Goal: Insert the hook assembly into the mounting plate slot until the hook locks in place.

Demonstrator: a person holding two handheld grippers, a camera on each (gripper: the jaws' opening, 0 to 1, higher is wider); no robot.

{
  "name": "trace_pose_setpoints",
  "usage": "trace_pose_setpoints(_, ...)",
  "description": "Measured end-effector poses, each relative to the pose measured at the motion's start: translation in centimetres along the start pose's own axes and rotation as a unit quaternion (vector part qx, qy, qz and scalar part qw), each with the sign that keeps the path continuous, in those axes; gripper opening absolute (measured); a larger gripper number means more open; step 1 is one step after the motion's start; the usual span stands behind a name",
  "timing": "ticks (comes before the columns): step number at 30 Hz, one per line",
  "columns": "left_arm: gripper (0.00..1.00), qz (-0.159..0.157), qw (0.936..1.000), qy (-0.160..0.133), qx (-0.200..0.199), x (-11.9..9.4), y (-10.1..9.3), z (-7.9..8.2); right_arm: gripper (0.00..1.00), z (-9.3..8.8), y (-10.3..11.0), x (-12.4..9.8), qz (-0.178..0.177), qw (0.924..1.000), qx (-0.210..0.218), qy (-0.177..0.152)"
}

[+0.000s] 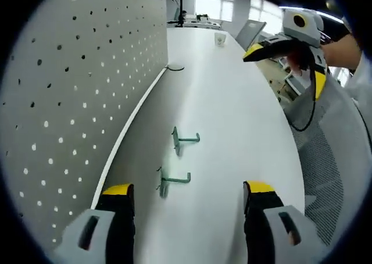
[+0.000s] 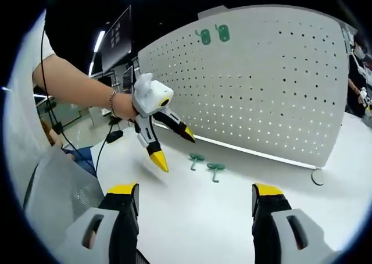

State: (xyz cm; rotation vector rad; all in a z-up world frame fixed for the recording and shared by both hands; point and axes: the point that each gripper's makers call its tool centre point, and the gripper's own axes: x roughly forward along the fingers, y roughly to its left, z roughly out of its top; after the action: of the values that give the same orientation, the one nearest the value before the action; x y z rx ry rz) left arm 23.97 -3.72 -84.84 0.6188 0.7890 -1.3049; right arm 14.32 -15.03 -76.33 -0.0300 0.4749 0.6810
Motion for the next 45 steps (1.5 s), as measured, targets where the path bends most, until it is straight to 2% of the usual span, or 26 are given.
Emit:
trace_pose_setpoints(15, 0.77, -0.030, 0.9975, 0.059, 0.024, 1.6, 0.2, -0.9, 0.76, -0.2, 0.0, -0.1, 0.001, 1.0000, 0.001, 0.006)
trace_pose_setpoints(20, 0.77, -0.037, 0.9964, 0.071, 0.027, 2.0, 0.1, -1.0, 0.76, -0.2, 0.0, -0.1, 0.001, 1.0000, 0.003, 0.004)
trace_pose_setpoints(28, 0.74, -0.033, 0.9937, 0.104, 0.026, 2.7, 0.4, -2.1, 0.74, -0.5, -0.2, -0.2, -0.004, 1.0000, 0.008, 0.004)
trace_pose_setpoints(38, 0.66, -0.008, 0.9929, 0.108, 0.049, 2.8, 1.2, -2.1, 0.72, -0.2, -0.8, -0.4, -0.015, 0.9997, 0.018, -0.002)
trace_pose_setpoints(45, 0.63, -0.001, 0.9947, 0.097, 0.034, 2.9, 1.5, -1.9, 0.71, -0.2, -0.9, -0.6, -0.019, 0.9997, 0.017, -0.001)
